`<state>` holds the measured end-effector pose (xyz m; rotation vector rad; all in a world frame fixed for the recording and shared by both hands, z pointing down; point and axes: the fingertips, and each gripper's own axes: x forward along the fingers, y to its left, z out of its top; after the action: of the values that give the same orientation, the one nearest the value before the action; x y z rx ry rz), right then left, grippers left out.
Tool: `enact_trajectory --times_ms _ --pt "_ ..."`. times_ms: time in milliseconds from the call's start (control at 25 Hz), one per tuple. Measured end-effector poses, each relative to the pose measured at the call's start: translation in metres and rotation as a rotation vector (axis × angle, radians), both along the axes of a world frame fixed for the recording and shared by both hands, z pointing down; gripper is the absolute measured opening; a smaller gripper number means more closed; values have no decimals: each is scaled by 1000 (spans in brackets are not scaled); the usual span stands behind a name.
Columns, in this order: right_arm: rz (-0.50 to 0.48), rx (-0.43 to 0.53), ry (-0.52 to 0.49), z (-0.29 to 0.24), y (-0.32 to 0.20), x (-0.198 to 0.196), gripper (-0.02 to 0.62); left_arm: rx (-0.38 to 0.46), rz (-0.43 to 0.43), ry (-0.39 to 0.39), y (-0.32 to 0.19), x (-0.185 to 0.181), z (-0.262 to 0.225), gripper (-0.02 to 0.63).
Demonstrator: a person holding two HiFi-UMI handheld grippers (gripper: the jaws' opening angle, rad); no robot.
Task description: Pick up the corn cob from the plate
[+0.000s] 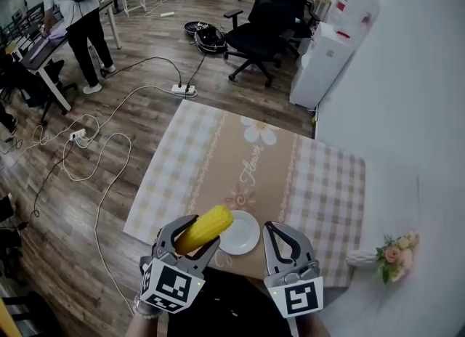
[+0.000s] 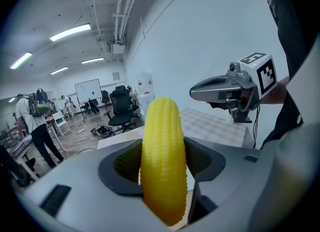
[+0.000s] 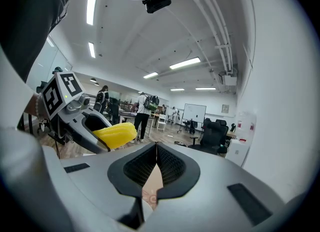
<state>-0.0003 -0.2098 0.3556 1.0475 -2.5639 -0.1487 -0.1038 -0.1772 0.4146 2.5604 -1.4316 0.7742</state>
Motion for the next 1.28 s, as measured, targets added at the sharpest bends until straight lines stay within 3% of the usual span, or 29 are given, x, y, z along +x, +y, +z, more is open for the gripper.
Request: enact_trajectory --times_ms 1280 --pt "12 9 6 -2 2 11 41 23 10 26 -7 10 -9 258"
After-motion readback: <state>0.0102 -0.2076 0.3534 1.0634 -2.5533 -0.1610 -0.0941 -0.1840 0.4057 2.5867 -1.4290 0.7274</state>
